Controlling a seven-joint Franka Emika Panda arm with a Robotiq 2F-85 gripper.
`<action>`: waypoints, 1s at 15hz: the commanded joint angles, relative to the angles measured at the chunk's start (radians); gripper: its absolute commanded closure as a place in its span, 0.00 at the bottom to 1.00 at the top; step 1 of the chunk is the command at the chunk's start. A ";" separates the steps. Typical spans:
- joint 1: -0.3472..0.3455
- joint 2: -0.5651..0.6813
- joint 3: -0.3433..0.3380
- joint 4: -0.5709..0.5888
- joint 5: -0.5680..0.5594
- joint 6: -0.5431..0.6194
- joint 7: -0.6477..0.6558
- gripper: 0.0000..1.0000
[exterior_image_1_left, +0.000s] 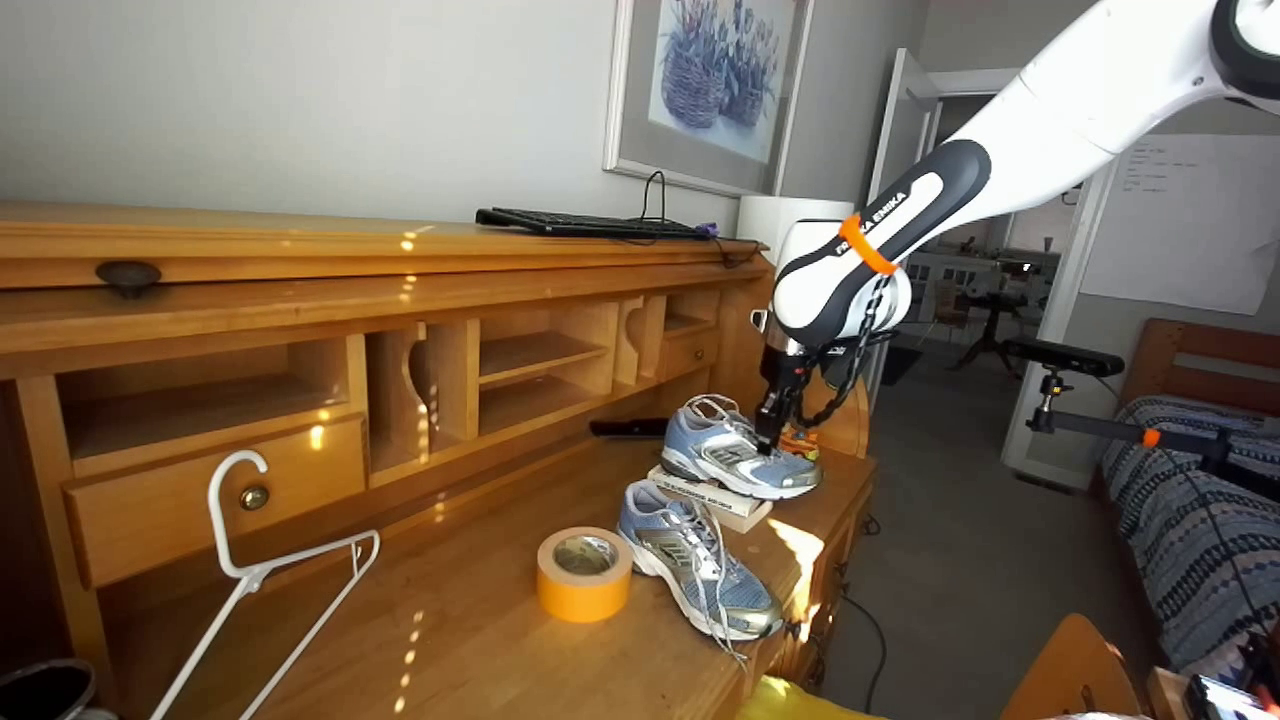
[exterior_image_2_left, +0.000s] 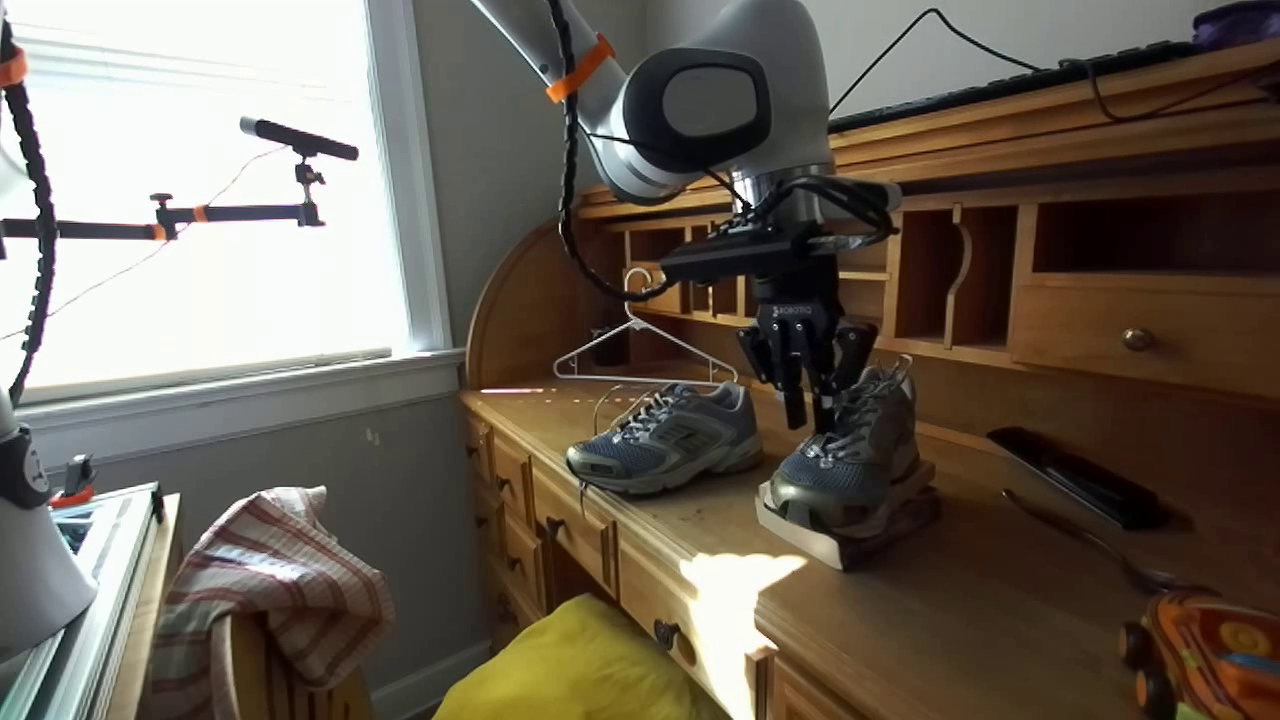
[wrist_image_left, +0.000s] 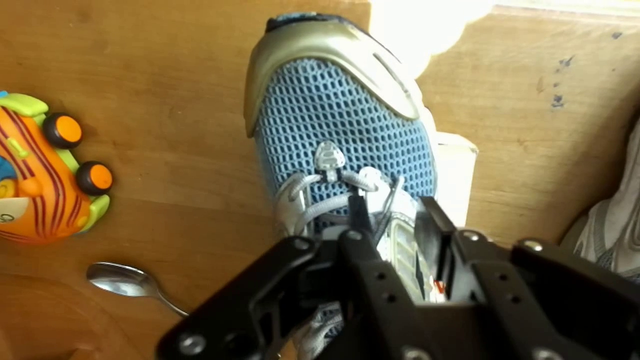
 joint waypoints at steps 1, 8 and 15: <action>0.007 0.000 -0.009 -0.019 -0.020 0.027 0.025 0.99; 0.000 -0.018 0.000 -0.029 -0.004 0.024 0.017 1.00; -0.008 -0.121 0.017 -0.077 0.019 0.052 -0.016 1.00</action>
